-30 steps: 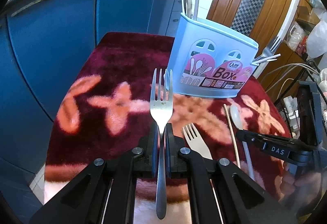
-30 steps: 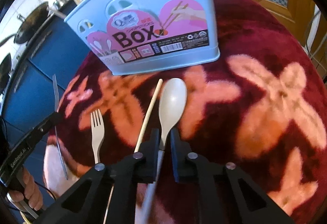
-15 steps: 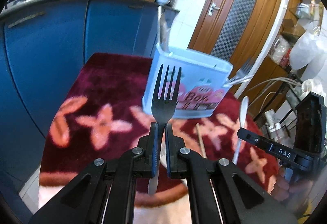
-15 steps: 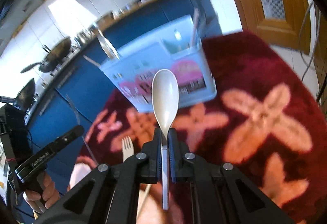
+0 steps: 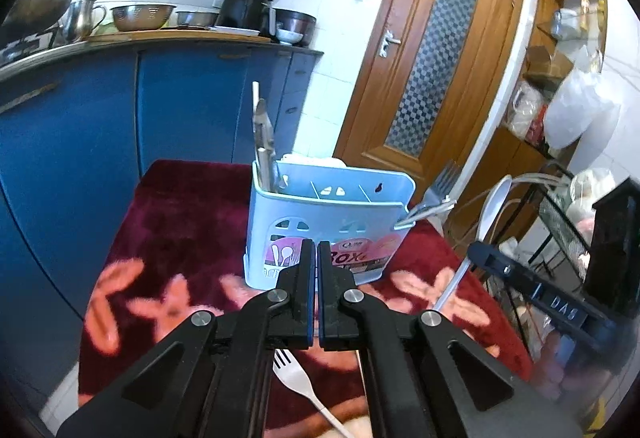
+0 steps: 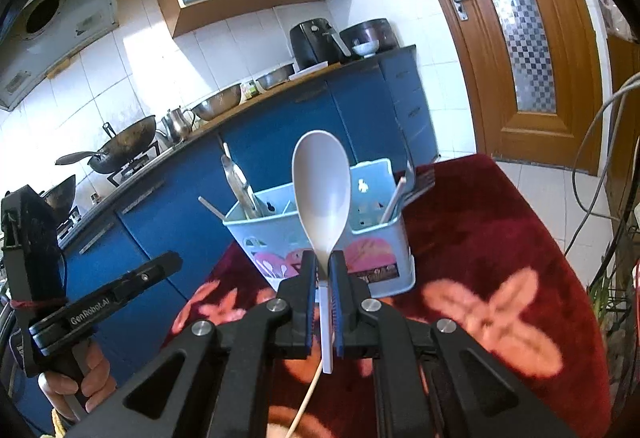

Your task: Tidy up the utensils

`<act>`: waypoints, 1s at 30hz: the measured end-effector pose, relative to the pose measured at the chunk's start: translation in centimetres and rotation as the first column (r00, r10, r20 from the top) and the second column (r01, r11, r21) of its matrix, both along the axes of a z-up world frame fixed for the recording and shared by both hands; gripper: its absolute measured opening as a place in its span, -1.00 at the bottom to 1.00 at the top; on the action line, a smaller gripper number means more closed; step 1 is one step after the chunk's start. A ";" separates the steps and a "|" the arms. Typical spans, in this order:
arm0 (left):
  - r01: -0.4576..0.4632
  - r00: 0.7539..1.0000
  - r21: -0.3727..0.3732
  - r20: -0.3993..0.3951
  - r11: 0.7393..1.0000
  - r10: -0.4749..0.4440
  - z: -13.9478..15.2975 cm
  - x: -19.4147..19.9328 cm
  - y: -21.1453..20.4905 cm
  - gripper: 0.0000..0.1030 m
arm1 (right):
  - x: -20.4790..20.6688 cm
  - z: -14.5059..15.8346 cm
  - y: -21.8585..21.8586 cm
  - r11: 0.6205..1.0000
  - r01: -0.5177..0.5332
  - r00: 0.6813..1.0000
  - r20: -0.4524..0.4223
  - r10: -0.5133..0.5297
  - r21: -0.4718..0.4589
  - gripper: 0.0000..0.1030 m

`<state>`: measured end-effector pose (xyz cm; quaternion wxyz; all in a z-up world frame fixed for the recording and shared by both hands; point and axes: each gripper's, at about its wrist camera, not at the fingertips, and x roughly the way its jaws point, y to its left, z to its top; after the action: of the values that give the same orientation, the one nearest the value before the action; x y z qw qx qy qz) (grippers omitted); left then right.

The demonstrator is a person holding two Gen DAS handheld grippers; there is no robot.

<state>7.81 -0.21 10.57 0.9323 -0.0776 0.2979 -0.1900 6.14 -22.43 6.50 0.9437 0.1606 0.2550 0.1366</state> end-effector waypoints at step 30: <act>0.010 0.931 0.074 -0.364 0.997 0.017 -10.3 0.2 -0.3 -0.53 | -2.1 -0.6 -1.0 0.999 0.030 0.999 0.011 -0.030 0.017 -0.84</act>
<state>8.06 -0.48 0.24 0.8634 -0.0773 0.4724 -0.1595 4.08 -23.47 5.87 0.9457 0.1716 0.2461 0.1254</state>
